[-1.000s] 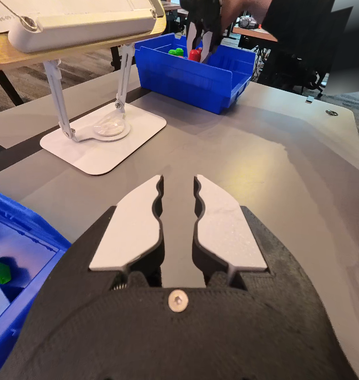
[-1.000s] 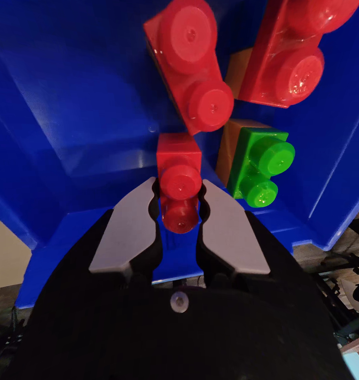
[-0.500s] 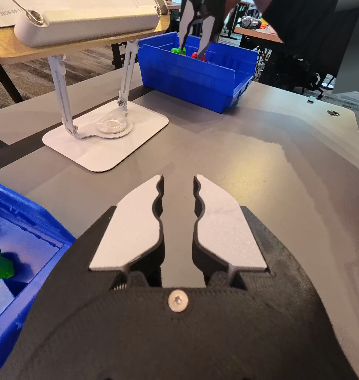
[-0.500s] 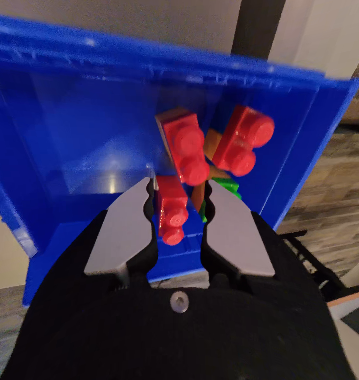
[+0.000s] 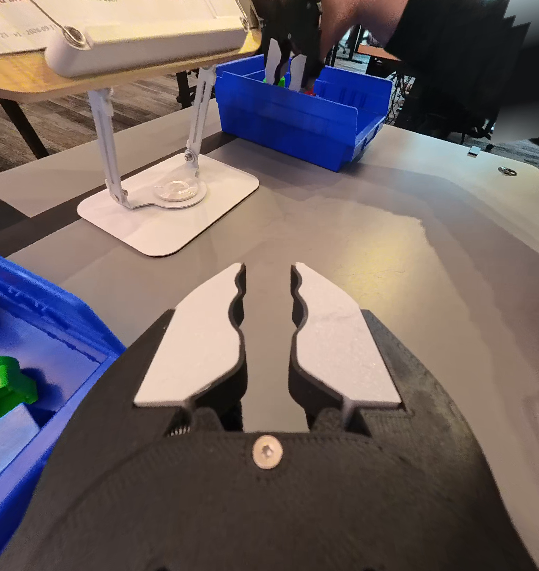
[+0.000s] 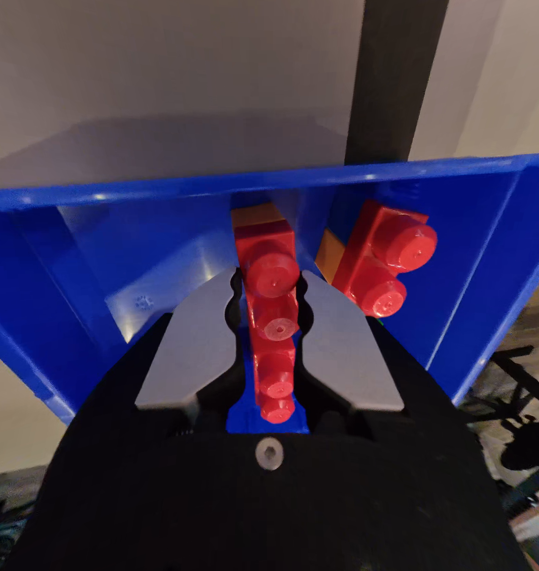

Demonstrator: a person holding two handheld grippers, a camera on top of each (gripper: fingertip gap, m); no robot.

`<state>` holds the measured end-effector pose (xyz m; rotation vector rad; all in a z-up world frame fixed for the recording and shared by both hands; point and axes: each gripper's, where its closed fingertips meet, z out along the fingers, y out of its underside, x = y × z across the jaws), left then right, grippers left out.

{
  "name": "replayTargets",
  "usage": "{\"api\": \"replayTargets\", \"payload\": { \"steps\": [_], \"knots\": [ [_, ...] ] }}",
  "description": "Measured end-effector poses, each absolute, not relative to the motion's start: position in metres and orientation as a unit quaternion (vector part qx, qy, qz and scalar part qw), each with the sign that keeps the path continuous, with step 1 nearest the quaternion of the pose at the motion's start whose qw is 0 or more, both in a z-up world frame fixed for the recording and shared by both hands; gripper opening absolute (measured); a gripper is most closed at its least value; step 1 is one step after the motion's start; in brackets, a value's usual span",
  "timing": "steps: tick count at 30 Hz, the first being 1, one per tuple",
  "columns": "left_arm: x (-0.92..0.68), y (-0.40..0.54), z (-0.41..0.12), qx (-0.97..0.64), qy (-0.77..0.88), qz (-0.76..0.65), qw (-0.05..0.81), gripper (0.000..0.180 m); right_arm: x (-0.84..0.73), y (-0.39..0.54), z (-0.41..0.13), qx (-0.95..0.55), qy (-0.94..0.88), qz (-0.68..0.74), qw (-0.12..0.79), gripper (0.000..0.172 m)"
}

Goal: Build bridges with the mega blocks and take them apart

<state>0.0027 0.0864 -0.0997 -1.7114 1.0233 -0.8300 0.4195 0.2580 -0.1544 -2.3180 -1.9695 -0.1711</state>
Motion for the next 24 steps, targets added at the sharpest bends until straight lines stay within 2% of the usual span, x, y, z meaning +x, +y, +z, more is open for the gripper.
{"api": "replayTargets", "payload": {
  "steps": [2, 3, 8, 13, 16, 20, 24],
  "knots": [
    [-0.003, 0.088, -0.097, -0.701, 0.414, -0.331, 0.477, 0.027, 0.415, 0.256, -0.158, -0.775, -0.628, -0.035, 0.057, 0.036],
    [-0.008, 0.090, -0.096, -0.706, 0.409, -0.321, 0.481, 0.028, 0.415, 0.255, -0.158, -0.783, -0.618, -0.037, 0.058, 0.050],
    [-0.052, 0.107, -0.085, -0.737, 0.377, -0.254, 0.500, 0.031, 0.412, 0.245, -0.128, -0.782, -0.611, -0.038, 0.118, 0.053],
    [-0.118, 0.137, -0.088, -0.784, 0.374, -0.096, 0.486, 0.038, 0.405, 0.225, -0.074, -0.769, -0.599, -0.050, 0.217, 0.048],
    [-0.140, 0.155, -0.086, -0.787, 0.394, -0.049, 0.472, 0.040, 0.376, 0.193, -0.053, -0.742, -0.615, -0.026, 0.267, 0.042],
    [-0.148, 0.184, -0.086, -0.788, 0.424, -0.014, 0.447, 0.043, 0.314, 0.142, -0.052, -0.693, -0.654, 0.025, 0.303, 0.035],
    [-0.141, 0.217, -0.089, -0.786, 0.449, -0.001, 0.424, 0.044, 0.238, 0.095, -0.073, -0.645, -0.685, 0.094, 0.326, 0.035]
  ]
}}
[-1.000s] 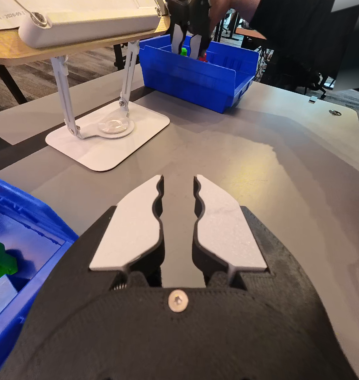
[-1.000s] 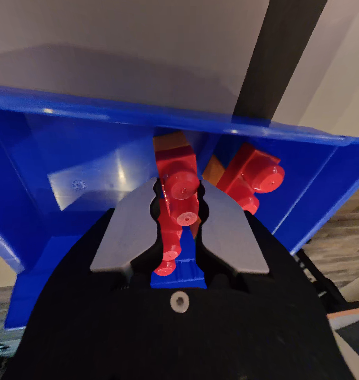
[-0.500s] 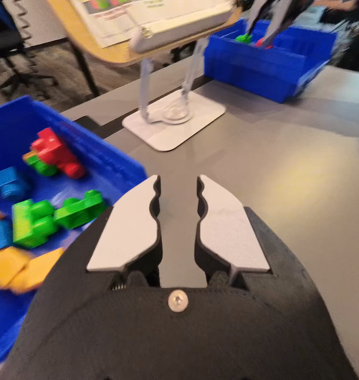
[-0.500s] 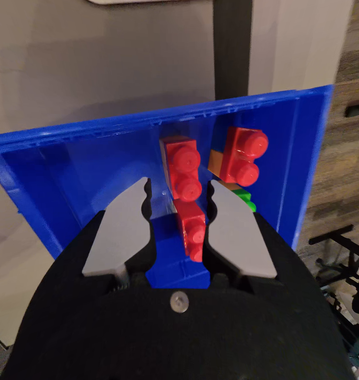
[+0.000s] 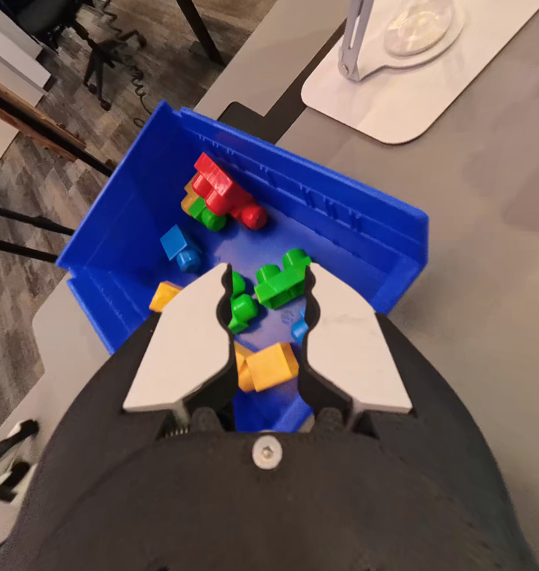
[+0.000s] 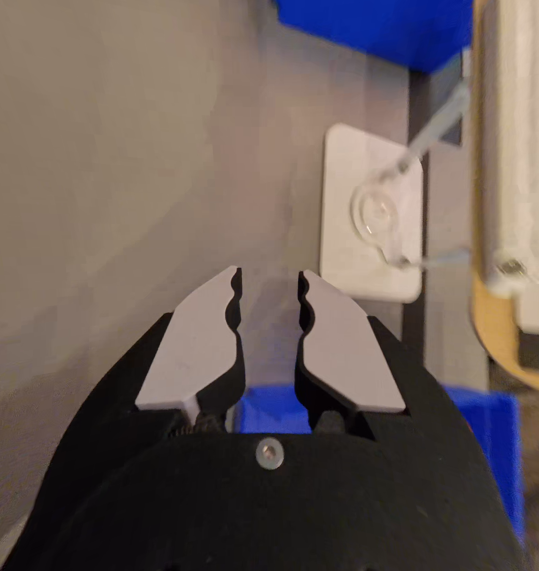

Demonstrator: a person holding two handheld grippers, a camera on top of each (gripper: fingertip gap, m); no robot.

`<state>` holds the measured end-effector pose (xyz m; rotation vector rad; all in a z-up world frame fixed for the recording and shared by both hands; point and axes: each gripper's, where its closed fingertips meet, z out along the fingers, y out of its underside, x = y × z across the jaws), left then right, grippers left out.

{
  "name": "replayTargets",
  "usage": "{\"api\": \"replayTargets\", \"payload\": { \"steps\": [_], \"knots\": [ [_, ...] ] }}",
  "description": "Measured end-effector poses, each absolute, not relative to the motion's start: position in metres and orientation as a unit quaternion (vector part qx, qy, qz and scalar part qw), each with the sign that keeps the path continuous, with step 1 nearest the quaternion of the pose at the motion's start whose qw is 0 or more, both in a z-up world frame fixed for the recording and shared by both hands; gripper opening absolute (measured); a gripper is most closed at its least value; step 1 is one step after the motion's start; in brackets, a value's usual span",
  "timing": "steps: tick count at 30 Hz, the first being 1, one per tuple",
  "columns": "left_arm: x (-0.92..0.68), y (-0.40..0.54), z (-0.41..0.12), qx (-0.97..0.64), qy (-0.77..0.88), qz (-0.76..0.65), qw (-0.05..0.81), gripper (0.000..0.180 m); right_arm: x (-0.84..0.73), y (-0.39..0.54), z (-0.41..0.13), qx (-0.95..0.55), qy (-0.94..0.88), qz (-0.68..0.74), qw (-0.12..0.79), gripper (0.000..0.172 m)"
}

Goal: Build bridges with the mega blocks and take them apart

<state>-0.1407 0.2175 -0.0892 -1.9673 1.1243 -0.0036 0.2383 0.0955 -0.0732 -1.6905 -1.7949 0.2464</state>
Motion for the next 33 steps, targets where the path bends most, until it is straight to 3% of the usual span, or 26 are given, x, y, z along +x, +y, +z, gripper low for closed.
{"api": "replayTargets", "payload": {
  "steps": [9, 15, 18, 21, 28, 33],
  "knots": [
    [-0.125, 0.310, -0.114, -0.830, 0.380, -0.077, 0.401, 0.057, 0.103, 0.063, -0.140, -0.611, -0.642, 0.310, 0.343, 0.024],
    [-0.117, 0.342, -0.153, -0.879, 0.312, -0.096, 0.347, 0.071, 0.076, 0.065, -0.163, -0.611, -0.635, 0.321, 0.347, 0.020],
    [-0.112, 0.351, -0.167, -0.889, 0.297, -0.093, 0.335, 0.069, 0.075, 0.066, -0.166, -0.611, -0.635, 0.321, 0.347, 0.019],
    [-0.105, 0.357, -0.175, -0.896, 0.285, -0.106, 0.324, 0.052, 0.076, 0.065, -0.169, -0.611, -0.636, 0.325, 0.342, 0.018],
    [-0.112, 0.363, -0.163, -0.892, 0.267, -0.107, 0.350, 0.052, 0.077, 0.061, -0.173, -0.604, -0.645, 0.319, 0.342, 0.018],
    [-0.121, 0.324, -0.112, -0.856, 0.293, -0.105, 0.413, 0.051, 0.082, 0.068, -0.162, -0.606, -0.626, 0.333, 0.361, 0.021]
  ]
}}
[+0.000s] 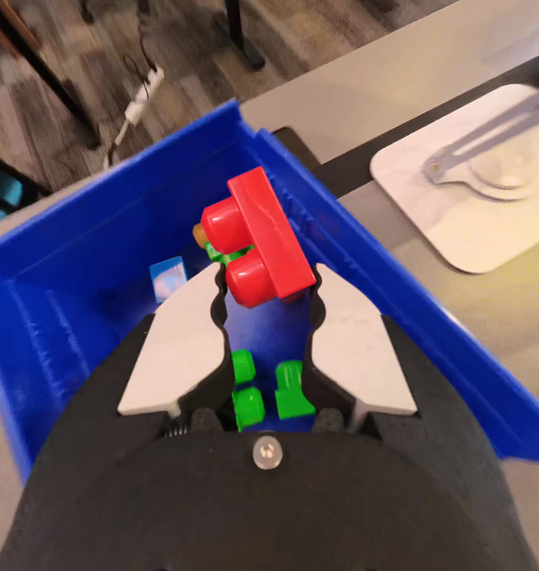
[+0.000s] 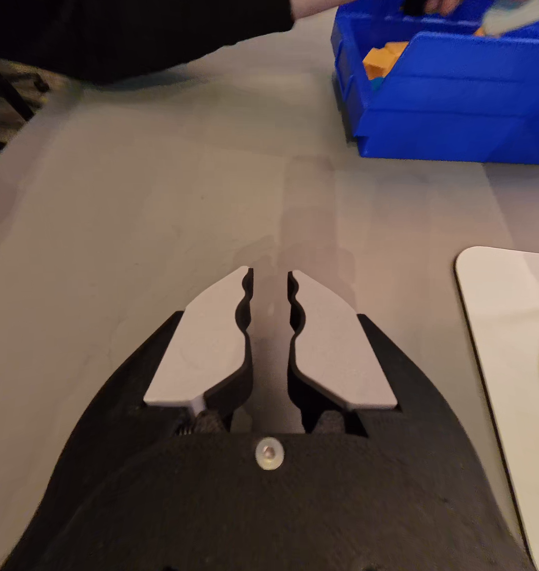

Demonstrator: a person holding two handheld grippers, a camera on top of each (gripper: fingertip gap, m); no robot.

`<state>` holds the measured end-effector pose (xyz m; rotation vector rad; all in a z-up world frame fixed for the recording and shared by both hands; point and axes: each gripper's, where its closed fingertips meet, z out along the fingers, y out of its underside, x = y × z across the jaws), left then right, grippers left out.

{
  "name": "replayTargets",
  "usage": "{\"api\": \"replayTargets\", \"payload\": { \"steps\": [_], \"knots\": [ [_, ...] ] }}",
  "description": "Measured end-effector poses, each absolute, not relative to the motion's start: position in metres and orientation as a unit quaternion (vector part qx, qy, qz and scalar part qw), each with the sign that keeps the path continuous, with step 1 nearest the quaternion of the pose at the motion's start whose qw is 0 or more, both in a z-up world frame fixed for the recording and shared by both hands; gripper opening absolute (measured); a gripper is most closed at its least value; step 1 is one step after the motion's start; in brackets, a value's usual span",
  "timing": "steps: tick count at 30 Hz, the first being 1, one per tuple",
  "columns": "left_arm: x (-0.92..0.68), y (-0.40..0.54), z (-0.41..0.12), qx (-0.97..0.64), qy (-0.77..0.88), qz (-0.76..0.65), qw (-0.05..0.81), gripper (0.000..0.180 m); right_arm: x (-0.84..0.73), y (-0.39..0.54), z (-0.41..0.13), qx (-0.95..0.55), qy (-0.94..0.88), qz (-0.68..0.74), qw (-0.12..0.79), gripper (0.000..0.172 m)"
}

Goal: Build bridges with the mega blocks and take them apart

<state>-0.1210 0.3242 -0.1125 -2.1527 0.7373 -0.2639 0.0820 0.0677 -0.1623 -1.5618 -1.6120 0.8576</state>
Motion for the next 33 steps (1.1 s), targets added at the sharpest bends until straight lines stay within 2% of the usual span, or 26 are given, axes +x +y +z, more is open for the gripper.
{"api": "replayTargets", "payload": {
  "steps": [4, 7, 11, 14, 16, 19, 22, 27, 30, 33],
  "knots": [
    [-0.111, 0.260, -0.078, -0.809, 0.351, -0.079, 0.465, 0.051, 0.080, 0.079, -0.140, -0.617, -0.571, 0.382, 0.384, 0.030],
    [-0.089, 0.202, -0.072, -0.774, 0.400, -0.057, 0.487, 0.051, 0.075, 0.086, -0.114, -0.620, -0.520, 0.429, 0.401, 0.040],
    [-0.042, 0.131, -0.088, -0.722, 0.480, -0.026, 0.497, 0.051, 0.058, 0.086, -0.087, -0.616, -0.470, 0.494, 0.395, 0.056],
    [-0.011, 0.098, -0.105, -0.693, 0.517, -0.006, 0.502, 0.051, 0.040, 0.081, -0.080, -0.616, -0.443, 0.540, 0.365, 0.071],
    [0.001, 0.087, -0.113, -0.670, 0.543, 0.025, 0.505, 0.051, 0.030, 0.075, -0.080, -0.615, -0.427, 0.578, 0.325, 0.075],
    [0.021, 0.073, -0.122, -0.652, 0.565, 0.015, 0.506, 0.051, 0.019, 0.067, -0.087, -0.613, -0.415, 0.606, 0.291, 0.070],
    [0.027, 0.070, -0.121, -0.634, 0.572, 0.036, 0.520, 0.051, 0.017, 0.065, -0.094, -0.616, -0.403, 0.616, 0.278, 0.041],
    [0.034, 0.061, -0.123, -0.622, 0.592, 0.012, 0.513, 0.052, 0.027, 0.059, -0.095, -0.612, -0.424, 0.604, 0.283, 0.040],
    [0.020, 0.062, -0.116, -0.625, 0.585, -0.008, 0.516, 0.061, 0.045, 0.058, -0.101, -0.621, -0.454, 0.576, 0.275, 0.041],
    [-0.015, 0.082, -0.108, -0.659, 0.552, -0.008, 0.511, 0.061, 0.067, 0.044, -0.131, -0.652, -0.509, 0.526, 0.197, 0.041]
  ]
}}
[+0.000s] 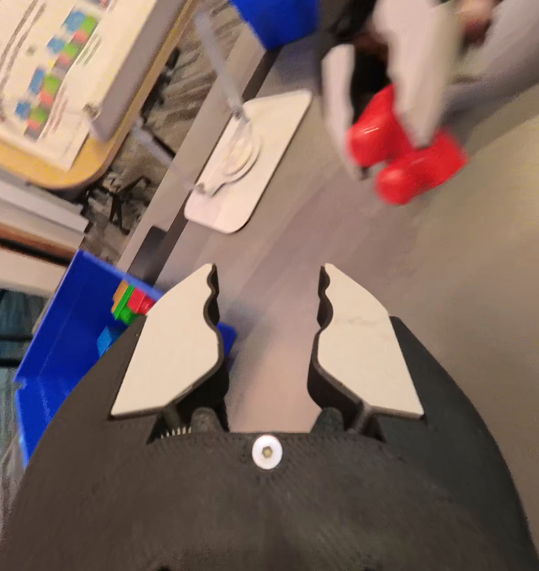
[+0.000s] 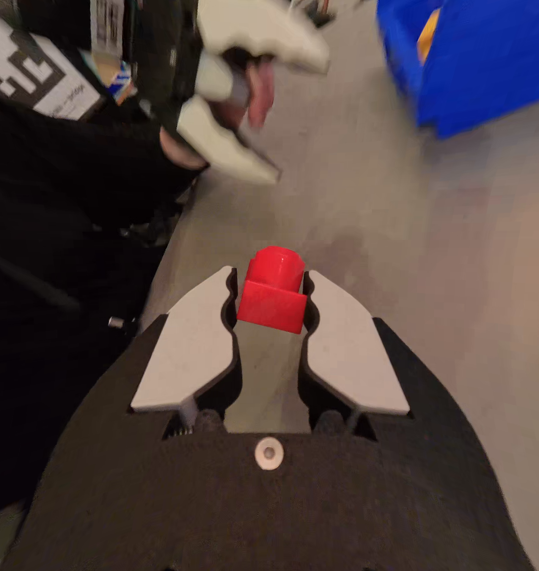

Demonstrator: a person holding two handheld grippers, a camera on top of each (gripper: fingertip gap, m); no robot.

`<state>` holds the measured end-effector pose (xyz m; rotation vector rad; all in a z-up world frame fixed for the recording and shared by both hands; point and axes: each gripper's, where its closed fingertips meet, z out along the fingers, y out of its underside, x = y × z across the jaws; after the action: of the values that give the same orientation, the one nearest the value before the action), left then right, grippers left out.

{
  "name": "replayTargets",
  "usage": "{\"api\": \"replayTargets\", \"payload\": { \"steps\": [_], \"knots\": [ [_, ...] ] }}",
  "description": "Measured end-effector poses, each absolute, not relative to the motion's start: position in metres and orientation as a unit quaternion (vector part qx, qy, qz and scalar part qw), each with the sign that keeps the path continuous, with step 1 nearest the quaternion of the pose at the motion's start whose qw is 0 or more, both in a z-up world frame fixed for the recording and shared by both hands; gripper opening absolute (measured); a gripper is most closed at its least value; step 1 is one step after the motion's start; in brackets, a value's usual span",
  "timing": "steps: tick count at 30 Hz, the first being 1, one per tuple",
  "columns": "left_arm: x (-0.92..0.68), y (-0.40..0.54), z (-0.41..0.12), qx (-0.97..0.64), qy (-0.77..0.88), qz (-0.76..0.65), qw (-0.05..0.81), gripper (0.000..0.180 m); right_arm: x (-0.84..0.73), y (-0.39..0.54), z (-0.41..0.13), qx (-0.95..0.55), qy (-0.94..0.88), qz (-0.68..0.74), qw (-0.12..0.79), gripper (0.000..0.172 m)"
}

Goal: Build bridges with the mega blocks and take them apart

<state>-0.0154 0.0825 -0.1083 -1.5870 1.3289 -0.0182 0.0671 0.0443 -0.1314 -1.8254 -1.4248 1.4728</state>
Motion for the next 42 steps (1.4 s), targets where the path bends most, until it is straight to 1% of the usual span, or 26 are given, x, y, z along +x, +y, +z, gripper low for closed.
{"api": "replayTargets", "payload": {
  "steps": [3, 5, 8, 11, 17, 19, 20, 22, 23, 25, 27, 34, 37, 42],
  "knots": [
    [-0.057, 0.117, -0.093, -0.693, 0.511, 0.013, 0.508, 0.058, 0.081, 0.026, -0.154, -0.660, -0.518, 0.532, 0.114, 0.041],
    [-0.080, 0.148, -0.086, -0.721, 0.478, 0.013, 0.501, 0.057, 0.083, 0.024, -0.170, -0.674, -0.526, 0.510, 0.096, 0.042],
    [-0.105, 0.200, -0.084, -0.766, 0.423, -0.007, 0.484, 0.054, 0.081, 0.035, -0.178, -0.692, -0.539, 0.463, 0.128, 0.061],
    [-0.121, 0.253, -0.108, -0.823, 0.371, -0.031, 0.429, 0.053, 0.082, 0.038, -0.180, -0.693, -0.546, 0.448, 0.144, 0.069],
    [-0.116, 0.317, -0.164, -0.890, 0.306, -0.063, 0.332, 0.054, 0.084, 0.036, -0.178, -0.684, -0.546, 0.464, 0.136, 0.067],
    [-0.103, 0.328, -0.175, -0.901, 0.280, -0.103, 0.316, 0.054, 0.084, 0.035, -0.177, -0.680, -0.546, 0.470, 0.132, 0.065],
    [-0.101, 0.333, -0.180, -0.906, 0.271, -0.108, 0.308, 0.048, 0.085, 0.034, -0.177, -0.679, -0.547, 0.472, 0.132, 0.064],
    [-0.105, 0.342, -0.190, -0.914, 0.265, -0.091, 0.293, 0.052, 0.085, 0.033, -0.177, -0.677, -0.547, 0.475, 0.130, 0.062],
    [-0.104, 0.343, -0.193, -0.917, 0.263, -0.092, 0.285, 0.052, 0.085, 0.033, -0.176, -0.676, -0.548, 0.475, 0.130, 0.062],
    [-0.104, 0.346, -0.195, -0.919, 0.263, -0.087, 0.280, 0.050, 0.085, 0.032, -0.177, -0.675, -0.549, 0.476, 0.128, 0.061],
    [-0.103, 0.347, -0.198, -0.920, 0.275, -0.076, 0.270, 0.042, 0.085, 0.032, -0.176, -0.674, -0.549, 0.478, 0.127, 0.060],
    [-0.113, 0.350, -0.194, -0.913, 0.302, -0.029, 0.274, 0.039, 0.086, 0.032, -0.176, -0.673, -0.547, 0.480, 0.128, 0.058],
    [-0.114, 0.341, -0.180, -0.903, 0.306, -0.042, 0.299, 0.039, 0.086, 0.033, -0.174, -0.672, -0.542, 0.488, 0.131, 0.058],
    [-0.120, 0.308, -0.141, -0.877, 0.324, -0.062, 0.351, 0.039, 0.087, 0.036, -0.169, -0.669, -0.529, 0.504, 0.135, 0.060]
  ]
}}
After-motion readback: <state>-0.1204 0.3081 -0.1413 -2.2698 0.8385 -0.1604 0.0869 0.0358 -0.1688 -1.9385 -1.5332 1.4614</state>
